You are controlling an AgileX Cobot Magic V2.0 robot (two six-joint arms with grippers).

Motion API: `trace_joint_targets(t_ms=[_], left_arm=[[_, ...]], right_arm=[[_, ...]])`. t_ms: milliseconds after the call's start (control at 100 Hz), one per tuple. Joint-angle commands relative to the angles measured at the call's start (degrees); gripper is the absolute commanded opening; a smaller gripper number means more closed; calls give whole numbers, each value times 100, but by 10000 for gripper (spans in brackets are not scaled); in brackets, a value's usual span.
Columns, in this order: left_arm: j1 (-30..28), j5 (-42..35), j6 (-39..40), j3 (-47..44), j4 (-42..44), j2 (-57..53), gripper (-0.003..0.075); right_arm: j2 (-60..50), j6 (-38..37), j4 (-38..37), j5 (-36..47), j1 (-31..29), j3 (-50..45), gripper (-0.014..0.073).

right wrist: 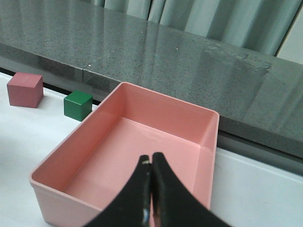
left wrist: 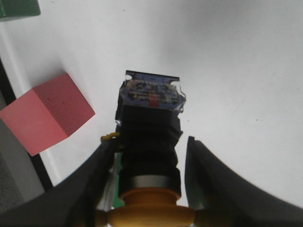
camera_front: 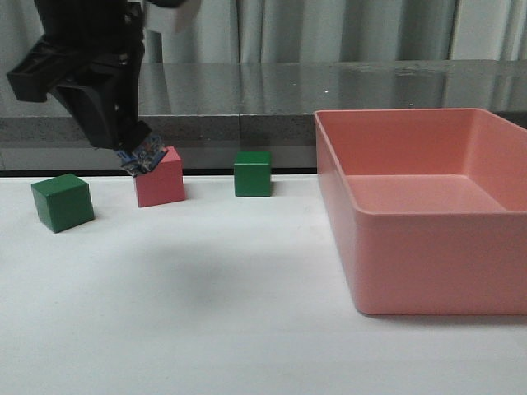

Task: Place and stand button with both arms
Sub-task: 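Lift the button with the left gripper, rotating it upright, then lower the button onto its blue base on the table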

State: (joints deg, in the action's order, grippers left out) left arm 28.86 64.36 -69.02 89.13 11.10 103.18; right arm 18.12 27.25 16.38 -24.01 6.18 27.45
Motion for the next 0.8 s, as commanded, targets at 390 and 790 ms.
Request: trace_joint_targets(t_ms=[390,790], left_arm=[[705,118,1280,189,1904,915,-19],[705,251,1280,189,1644,1100,-19]], right_arm=[[39,3,19,414,-29,151,-76],[39,3,19,414,-29,151,-76]])
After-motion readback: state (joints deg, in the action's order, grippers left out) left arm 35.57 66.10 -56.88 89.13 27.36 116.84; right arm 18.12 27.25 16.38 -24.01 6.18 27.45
